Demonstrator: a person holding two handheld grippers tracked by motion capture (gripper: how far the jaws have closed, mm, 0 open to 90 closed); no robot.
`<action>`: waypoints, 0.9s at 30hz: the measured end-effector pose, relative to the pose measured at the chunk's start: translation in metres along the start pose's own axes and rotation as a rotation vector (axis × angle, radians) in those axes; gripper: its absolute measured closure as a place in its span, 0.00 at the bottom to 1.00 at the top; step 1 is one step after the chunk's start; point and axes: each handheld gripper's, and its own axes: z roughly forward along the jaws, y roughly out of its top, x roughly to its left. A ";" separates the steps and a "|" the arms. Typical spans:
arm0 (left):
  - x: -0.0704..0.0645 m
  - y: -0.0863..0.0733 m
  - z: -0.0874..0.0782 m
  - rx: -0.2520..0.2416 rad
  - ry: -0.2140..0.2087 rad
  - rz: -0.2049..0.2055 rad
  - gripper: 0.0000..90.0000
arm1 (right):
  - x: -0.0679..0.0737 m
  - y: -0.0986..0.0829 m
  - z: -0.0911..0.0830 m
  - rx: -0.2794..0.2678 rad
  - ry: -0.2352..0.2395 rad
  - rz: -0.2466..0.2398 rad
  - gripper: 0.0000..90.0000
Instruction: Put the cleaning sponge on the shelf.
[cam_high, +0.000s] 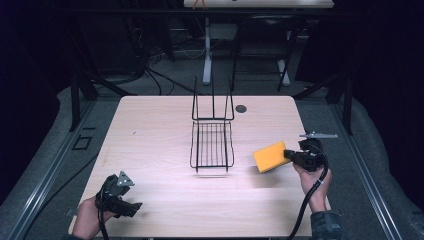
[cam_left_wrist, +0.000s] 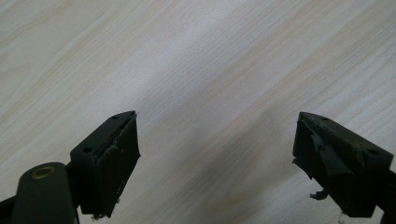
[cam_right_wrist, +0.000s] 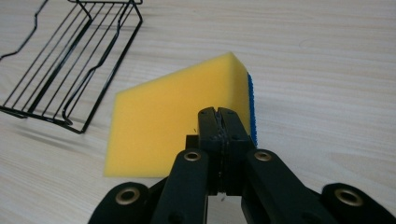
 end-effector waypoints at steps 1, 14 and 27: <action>0.000 0.000 0.000 0.002 0.001 0.001 0.16 | 0.001 0.001 -0.002 -0.008 0.000 0.003 1.00; 0.000 0.000 0.000 -0.001 -0.002 0.004 0.16 | 0.013 0.007 -0.012 -0.042 0.009 -0.042 1.00; 0.000 0.000 0.000 0.000 0.001 0.000 0.16 | 0.022 0.013 -0.017 -0.070 0.020 -0.058 1.00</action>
